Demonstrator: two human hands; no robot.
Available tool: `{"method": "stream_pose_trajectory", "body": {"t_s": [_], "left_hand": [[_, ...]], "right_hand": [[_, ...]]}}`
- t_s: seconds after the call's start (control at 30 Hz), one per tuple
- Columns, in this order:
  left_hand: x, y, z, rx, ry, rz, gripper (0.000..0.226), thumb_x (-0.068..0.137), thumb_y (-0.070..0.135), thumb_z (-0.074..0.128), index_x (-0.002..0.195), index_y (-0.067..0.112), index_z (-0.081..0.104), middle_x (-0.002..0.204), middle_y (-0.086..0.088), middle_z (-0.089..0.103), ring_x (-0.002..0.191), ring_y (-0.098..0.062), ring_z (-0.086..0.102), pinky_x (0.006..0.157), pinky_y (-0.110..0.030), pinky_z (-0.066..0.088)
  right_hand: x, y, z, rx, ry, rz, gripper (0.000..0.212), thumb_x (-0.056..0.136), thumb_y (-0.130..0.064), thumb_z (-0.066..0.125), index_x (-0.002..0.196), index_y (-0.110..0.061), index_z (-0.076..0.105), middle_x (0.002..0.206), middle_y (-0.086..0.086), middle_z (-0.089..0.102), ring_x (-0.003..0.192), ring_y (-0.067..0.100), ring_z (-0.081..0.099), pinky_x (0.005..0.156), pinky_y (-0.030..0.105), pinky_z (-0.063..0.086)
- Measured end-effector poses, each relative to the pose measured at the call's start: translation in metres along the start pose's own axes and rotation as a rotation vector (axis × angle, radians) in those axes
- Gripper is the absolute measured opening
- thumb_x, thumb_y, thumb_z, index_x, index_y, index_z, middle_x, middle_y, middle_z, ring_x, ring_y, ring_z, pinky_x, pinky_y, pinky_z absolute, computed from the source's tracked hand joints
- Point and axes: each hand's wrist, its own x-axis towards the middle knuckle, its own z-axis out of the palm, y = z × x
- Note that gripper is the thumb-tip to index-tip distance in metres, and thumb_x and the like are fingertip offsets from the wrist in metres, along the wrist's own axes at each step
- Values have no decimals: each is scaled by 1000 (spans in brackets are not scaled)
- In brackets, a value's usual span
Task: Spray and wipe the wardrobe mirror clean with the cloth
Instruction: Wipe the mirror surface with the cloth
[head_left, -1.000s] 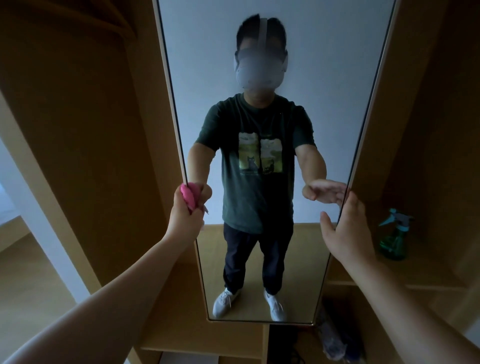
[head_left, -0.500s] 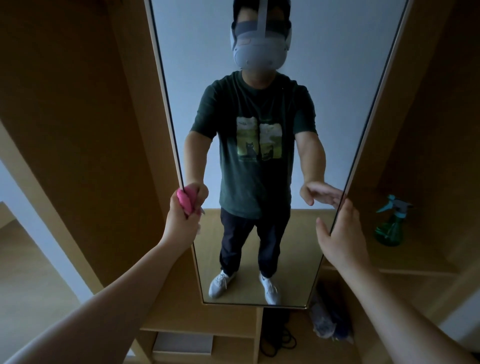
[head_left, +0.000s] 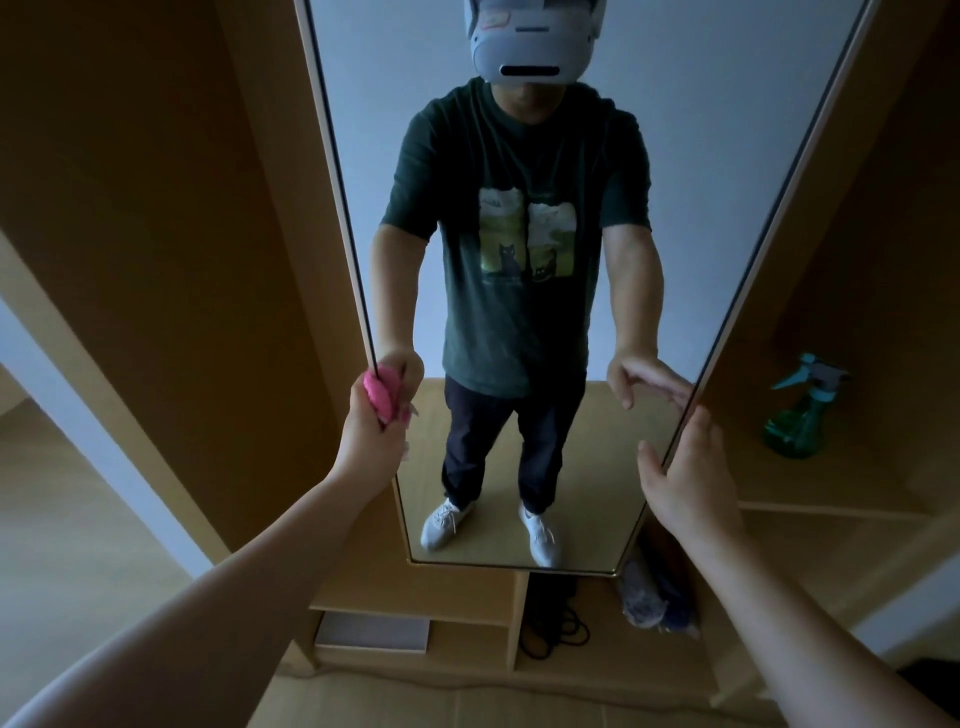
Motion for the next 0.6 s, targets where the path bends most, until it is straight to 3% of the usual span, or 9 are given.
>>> {"method": "stream_pose_trajectory", "body": {"t_s": [0.2,0.33,0.6], "left_hand": [[-6,-10,4,-32,-16,-32,50,88,-1,51,133,16,36,101,-5,63,88,-20,64,53,-27,54],[-7,-16,7,-17,-23,-48,49,87,-4,50,132,11,38,101,-7,63,87,-21,64,52,-26,54],[-12,-36,12,-23,-56,-79,58,80,-11,43,130,18,37,103,-4,61,92,-18,62,59,-38,59]], "right_hand": [[-3,7,7,-15,-15,6,79,97,-32,52,152,1,7,157,22,18,143,34,24,114,42,31],[-4,11,10,-20,-41,20,79,97,-31,52,153,0,5,158,21,15,145,33,21,114,41,30],[-7,23,23,-48,-67,49,80,97,-32,53,153,0,6,158,22,15,143,35,26,109,39,35]]}}
